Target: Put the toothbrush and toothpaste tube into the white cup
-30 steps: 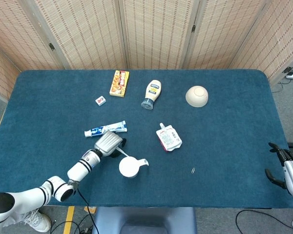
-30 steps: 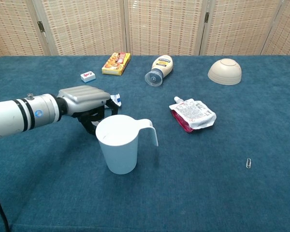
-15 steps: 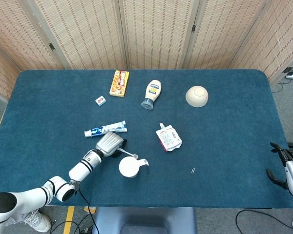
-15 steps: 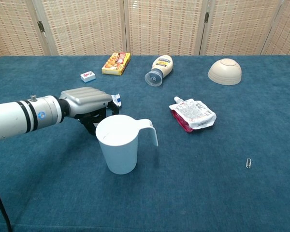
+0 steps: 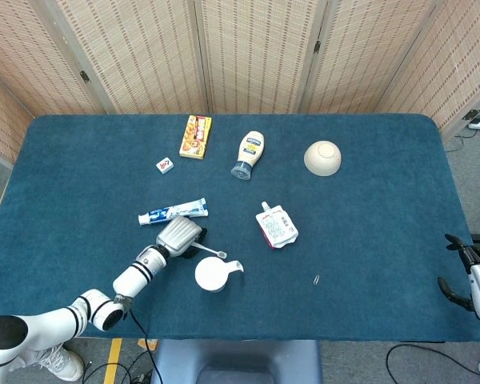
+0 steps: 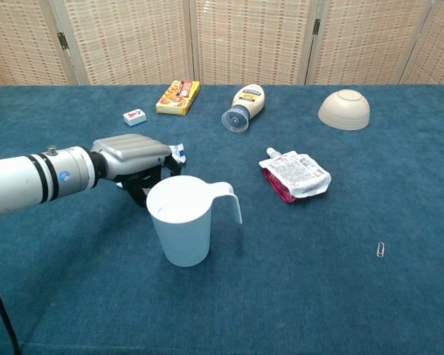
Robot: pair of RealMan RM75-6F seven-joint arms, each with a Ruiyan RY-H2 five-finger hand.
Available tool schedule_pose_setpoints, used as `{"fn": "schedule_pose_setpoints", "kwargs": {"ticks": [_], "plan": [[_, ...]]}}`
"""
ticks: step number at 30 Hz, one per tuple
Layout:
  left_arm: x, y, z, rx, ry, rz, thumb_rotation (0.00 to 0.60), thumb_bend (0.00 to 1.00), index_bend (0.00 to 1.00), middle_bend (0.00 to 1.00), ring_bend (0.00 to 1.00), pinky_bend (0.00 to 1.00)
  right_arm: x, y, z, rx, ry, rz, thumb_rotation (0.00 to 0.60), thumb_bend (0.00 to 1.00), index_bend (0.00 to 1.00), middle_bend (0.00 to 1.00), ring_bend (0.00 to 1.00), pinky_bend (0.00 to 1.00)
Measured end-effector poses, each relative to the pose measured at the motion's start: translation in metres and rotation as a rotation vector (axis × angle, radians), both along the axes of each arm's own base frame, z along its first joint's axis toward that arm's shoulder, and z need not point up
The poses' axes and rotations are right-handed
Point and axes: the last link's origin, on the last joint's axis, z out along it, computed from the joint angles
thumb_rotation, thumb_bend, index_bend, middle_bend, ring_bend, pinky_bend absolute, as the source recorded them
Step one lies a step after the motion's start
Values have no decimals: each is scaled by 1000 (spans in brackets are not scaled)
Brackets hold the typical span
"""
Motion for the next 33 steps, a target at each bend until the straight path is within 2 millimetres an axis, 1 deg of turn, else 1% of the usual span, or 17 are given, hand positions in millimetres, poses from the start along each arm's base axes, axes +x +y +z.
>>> {"fn": "schedule_pose_setpoints", "kwargs": {"ticks": [4, 9, 14, 17, 23, 29, 33], "plan": [[1, 3, 9, 3, -64, 44, 600, 452, 622, 964, 921, 872, 0, 0, 1, -2, -1, 1, 600, 226, 147, 311, 264, 293], [0, 6, 31, -6, -187, 122, 600, 452, 623, 964, 921, 872, 2, -2, -2, 6, -1, 8, 600, 226, 147, 312, 264, 293], [1, 3, 56, -36, -350, 209, 600, 452, 620, 964, 921, 872, 5, -6, -4, 18, 0, 23, 600, 227, 147, 312, 264, 293], [3, -4, 71, -72, -456, 254, 600, 451, 618, 964, 921, 872, 7, -8, -6, 24, 0, 32, 600, 226, 147, 312, 264, 293], [11, -18, 93, -181, -642, 310, 600, 451, 610, 964, 920, 872, 10, -10, -8, 30, -1, 45, 600, 226, 147, 312, 264, 293], [26, -35, 107, -317, -810, 331, 600, 450, 608, 960, 911, 872, 10, -8, -7, 25, -1, 42, 600, 226, 147, 312, 264, 293], [39, -46, 110, -374, -874, 289, 600, 451, 604, 959, 908, 871, 8, -6, -6, 24, -3, 37, 600, 226, 147, 312, 264, 293]]}}
